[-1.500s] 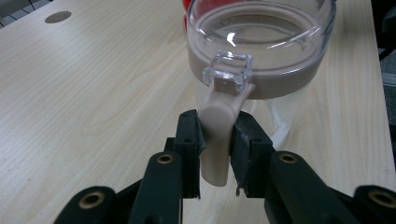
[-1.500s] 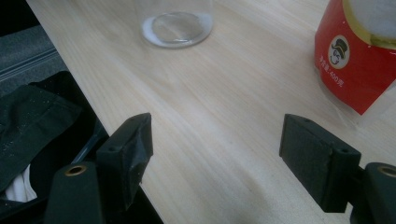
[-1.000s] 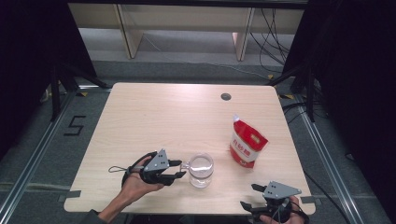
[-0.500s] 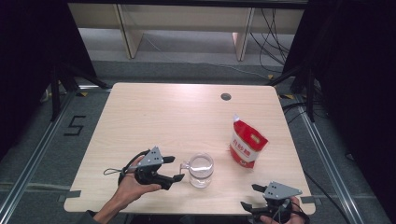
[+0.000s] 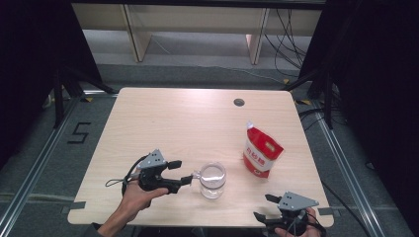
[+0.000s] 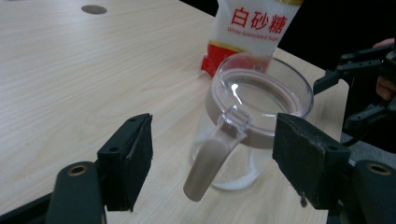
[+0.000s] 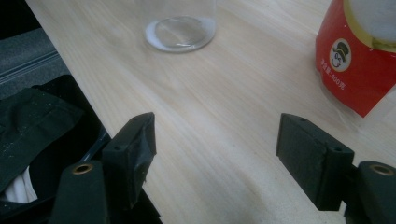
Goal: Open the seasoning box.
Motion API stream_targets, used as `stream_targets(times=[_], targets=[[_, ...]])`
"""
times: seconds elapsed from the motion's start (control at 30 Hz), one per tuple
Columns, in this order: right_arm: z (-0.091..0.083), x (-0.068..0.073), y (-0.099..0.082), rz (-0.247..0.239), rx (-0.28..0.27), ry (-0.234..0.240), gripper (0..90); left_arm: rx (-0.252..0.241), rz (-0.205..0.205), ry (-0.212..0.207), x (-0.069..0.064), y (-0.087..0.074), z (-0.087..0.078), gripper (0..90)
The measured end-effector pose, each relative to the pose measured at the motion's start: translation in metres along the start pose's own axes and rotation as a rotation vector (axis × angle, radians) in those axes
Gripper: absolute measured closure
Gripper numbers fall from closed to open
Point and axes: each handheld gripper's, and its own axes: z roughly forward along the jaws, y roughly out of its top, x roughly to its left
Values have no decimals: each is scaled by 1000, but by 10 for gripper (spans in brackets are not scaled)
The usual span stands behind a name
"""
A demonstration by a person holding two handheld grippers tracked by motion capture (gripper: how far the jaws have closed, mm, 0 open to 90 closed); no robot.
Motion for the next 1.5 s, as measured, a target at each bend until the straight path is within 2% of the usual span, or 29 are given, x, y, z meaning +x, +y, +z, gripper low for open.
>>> stream_targets(times=[0.03, 0.1, 0.13, 0.2, 0.23, 0.33, 0.37, 0.4, 0.43, 0.47, 0.5, 0.6, 0.63, 0.67, 0.7, 0.73, 0.83, 0.87, 0.97, 1.03, 1.07, 1.1, 1.2, 1.23, 1.27, 1.33, 1.37, 1.4, 1.5], targets=[[1, -1, 0, -18, -12, -6, 283, -5, 2, 2, -2, 2, -1, 287], [1, -2, 1, -20, -13, -4, 280, -14, 8, 7, -3, 5, -2, 300], [1, 0, 1, 16, -7, -4, 279, -22, 5, -3, -4, 5, -1, 302], [2, -2, 2, -13, -14, -12, 279, -28, 7, -5, -5, 6, -2, 327], [3, -2, 3, -8, -11, 0, 278, -27, 17, 1, -5, 7, -2, 347], [5, -2, 4, -17, -9, -9, 306, -41, 33, -20, -3, 7, 0, 438], [7, 0, 5, -4, -7, -12, 308, -41, 33, -20, -3, 7, 0, 485], [7, 0, 5, -4, -7, -12, 308, -52, 23, -43, -3, 7, 1, 485], [8, 0, 6, -3, -7, -13, 309, -57, 24, -51, -2, 7, 3, 555], [8, 0, 6, -3, -7, -13, 309, -57, 24, -51, -2, 7, 3, 577], [8, -1, 7, -24, -18, -19, 309, -52, 32, -39, -3, 7, 2, 607], [8, -1, 9, -3, -24, -20, 319, -62, 36, -37, -5, 7, 4, 688], [9, -2, 9, -14, -35, -24, 322, -55, 42, -33, -6, 8, 4, 708], [9, -1, 10, 2, -30, -21, 323, -54, 45, -36, -6, 8, 5, 730], [10, -3, 11, -12, -39, -27, 328, -53, 66, -45, -6, 9, 5, 756], [10, -2, 11, 7, -34, -9, 340, -53, 76, -49, -7, 9, 6, 771], [12, -4, 14, -31, -50, -24, 360, -51, 85, -48, -9, 8, 7, 824], [13, -3, 15, -17, -50, -19, 372, -45, 89, -52, -11, 7, 9, 837], [14, -4, 17, -28, -56, -14, 384, -43, 97, -49, -13, 7, 12, 869], [15, -1, 19, -12, -61, -11, 410, -27, 111, -41, -14, 6, 13, 877], [17, -4, 23, -56, -93, -12, 436, -17, 139, -39, -13, 6, 16, 879], [17, -3, 24, -47, -96, -14, 454, -20, 121, -38, -14, 5, 17, 880], [18, -3, 28, -60, -122, -18, 474, -19, 128, -36, -13, 5, 17, 881], [19, -2, 30, -38, -127, -4, 486, -23, 114, -34, -13, 5, 17, 880], [20, -3, 34, -46, -147, -20, 501, -27, 114, -32, -13, 5, 17, 878], [23, -3, 37, -54, -153, -7, 517, -28, 113, -26, -12, 4, 16, 874], [24, -3, 38, -63, -145, -16, 523, -30, 110, -25, -12, 4, 16, 873], [25, -2, 39, -50, -137, -10, 531, -29, 112, -25, -12, 4, 16, 873], [29, -1, 43, -78, -156, -6, 555, -32, 114, -27, -13, 4, 16, 869]])
